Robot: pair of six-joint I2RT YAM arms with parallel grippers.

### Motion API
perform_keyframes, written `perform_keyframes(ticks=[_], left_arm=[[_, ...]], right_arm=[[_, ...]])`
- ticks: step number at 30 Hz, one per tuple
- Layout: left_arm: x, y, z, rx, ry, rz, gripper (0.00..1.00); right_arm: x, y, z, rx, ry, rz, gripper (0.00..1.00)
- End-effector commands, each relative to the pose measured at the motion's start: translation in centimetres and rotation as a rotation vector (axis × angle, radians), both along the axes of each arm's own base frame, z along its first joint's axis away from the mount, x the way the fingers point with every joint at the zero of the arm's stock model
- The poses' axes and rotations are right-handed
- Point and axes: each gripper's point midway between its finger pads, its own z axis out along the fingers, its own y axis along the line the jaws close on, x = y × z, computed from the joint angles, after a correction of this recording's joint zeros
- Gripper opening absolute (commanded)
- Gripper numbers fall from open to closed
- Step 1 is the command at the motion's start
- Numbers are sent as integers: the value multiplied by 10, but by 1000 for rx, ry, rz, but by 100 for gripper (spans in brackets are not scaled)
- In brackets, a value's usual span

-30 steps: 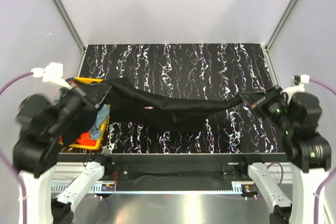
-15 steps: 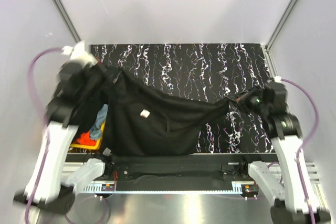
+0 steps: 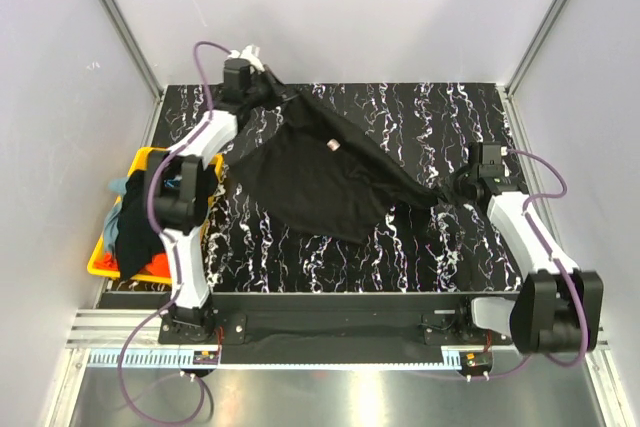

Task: Fold and stack the t-shirts
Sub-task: Flatten the tshirt out

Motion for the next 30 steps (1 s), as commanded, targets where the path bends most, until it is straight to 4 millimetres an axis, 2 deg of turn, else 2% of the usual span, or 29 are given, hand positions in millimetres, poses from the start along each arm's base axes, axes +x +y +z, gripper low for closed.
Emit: perform_keyframes(ticks=[1, 2, 3, 4, 5, 6, 7, 8, 9, 10, 11, 12, 13, 14, 15, 16, 17, 18, 19, 20, 21, 22, 23, 25, 27, 28, 29, 30], left_arm=[[14, -48, 92, -139, -327, -186, 0], [24, -54, 70, -129, -301, -196, 0], [30, -61, 81, -130, -322, -209, 4], [36, -64, 78, -128, -316, -217, 13], [49, -67, 78, -132, -322, -223, 27], [52, -68, 66, -122, -261, -226, 52], [53, -70, 62, -112, -239, -235, 55], [55, -69, 67, -81, -254, -236, 58], [47, -65, 50, -48, -168, -226, 59], [41, -62, 46, -15, -148, -211, 61], [27, -55, 72, 33, -198, -197, 61], [16, -47, 37, 95, -112, -142, 61], [4, -42, 33, 129, -92, -120, 61], [-19, -31, 27, 179, -57, -81, 59], [-36, -27, 18, 198, -11, -74, 58], [-56, -24, 34, 195, -28, -66, 57], [-80, -21, -3, 210, 65, -71, 57], [-98, -28, -12, 215, 91, -93, 56], [-115, -28, -11, 211, 100, -95, 56], [-140, -28, -47, 203, 206, -93, 56], [-150, -29, -56, 186, 232, -93, 55], [-159, -31, -61, 168, 246, -100, 54], [-176, -36, -81, 145, 304, -121, 53], [-183, -43, -95, 133, 325, -148, 51], [-194, -52, -107, 152, 350, -184, 50], [-196, -54, -117, 165, 368, -192, 49], [-201, -58, -123, 175, 384, -206, 49], [-204, -60, -128, 182, 393, -213, 49]], right_arm=[[20, -8, 0, -36, -58, 5, 8], [22, -9, -4, -45, -45, 14, 23], [24, -11, -4, -74, -49, 37, 28], [29, -13, 2, -93, -63, 50, 32], [28, -15, -1, -122, -48, 70, 39], [30, -20, 1, -150, -44, 66, 41], [31, -21, 6, -162, -32, 76, 42], [33, -26, 9, -204, -31, 86, 43], [34, -31, 11, -235, -29, 85, 43], [39, -36, 21, -261, -43, 77, 43], [37, -40, 21, -284, -25, 75, 43], [39, -43, 24, -317, -34, 98, 38], [44, -42, 30, -331, -46, 117, 37], [47, -40, 31, -358, -49, 174, 38], [50, -22, 32, -342, -60, 255, 37], [56, -13, 29, -351, -19, 308, 38], [57, 0, 26, -401, 1, 394, 39], [57, 28, 24, -474, 4, 498, 40], [63, 47, 18, -527, 17, 578, 43], [64, 56, 13, -595, 18, 651, 44], [64, 66, 8, -626, 19, 704, 44], [66, 86, -3, -629, 14, 778, 44], [66, 91, -8, -639, 17, 820, 43], [60, 104, -22, -607, 26, 894, 41], [53, 111, -30, -577, 39, 934, 39], [47, 108, -37, -582, 62, 937, 40], [41, 110, -41, -590, 71, 951, 43], [40, 102, -44, -639, 92, 934, 45]])
